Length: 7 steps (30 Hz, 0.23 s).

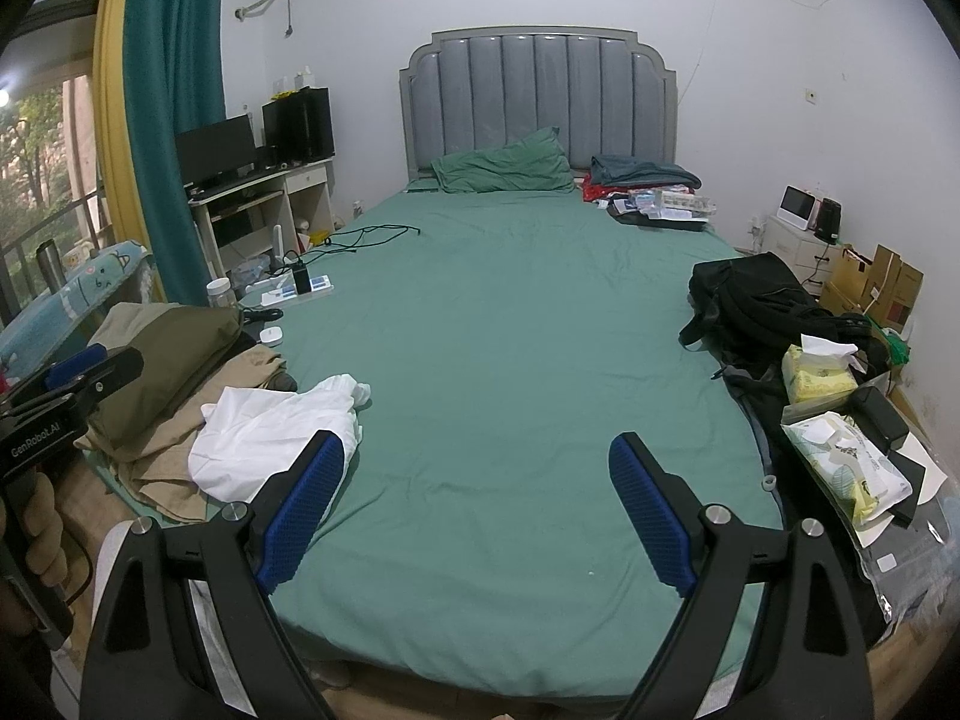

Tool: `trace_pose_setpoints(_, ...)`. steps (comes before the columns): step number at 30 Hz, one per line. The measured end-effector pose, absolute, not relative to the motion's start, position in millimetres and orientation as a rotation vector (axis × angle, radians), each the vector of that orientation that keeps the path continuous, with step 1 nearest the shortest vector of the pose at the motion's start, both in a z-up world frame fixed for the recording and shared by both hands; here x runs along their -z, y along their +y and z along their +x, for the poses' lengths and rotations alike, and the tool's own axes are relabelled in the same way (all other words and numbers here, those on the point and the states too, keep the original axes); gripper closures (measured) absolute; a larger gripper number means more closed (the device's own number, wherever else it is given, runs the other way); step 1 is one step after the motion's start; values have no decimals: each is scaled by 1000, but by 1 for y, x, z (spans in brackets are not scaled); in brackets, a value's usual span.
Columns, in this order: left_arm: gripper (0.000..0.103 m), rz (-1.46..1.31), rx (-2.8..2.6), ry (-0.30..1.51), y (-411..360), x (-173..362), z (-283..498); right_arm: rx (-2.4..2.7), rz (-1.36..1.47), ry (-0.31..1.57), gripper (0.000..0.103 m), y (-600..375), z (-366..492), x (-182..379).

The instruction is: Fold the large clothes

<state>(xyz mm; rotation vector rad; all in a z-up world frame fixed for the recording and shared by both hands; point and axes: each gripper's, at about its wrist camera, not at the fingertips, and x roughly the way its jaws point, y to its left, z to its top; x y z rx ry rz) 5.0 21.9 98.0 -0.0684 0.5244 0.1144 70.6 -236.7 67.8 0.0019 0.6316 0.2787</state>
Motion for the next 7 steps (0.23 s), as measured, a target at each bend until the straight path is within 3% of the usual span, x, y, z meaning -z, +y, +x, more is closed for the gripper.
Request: trace_pose_setpoints(7,27,-68,-98,530,18,-95,3,-278,2,632,14,-236,70,-68)
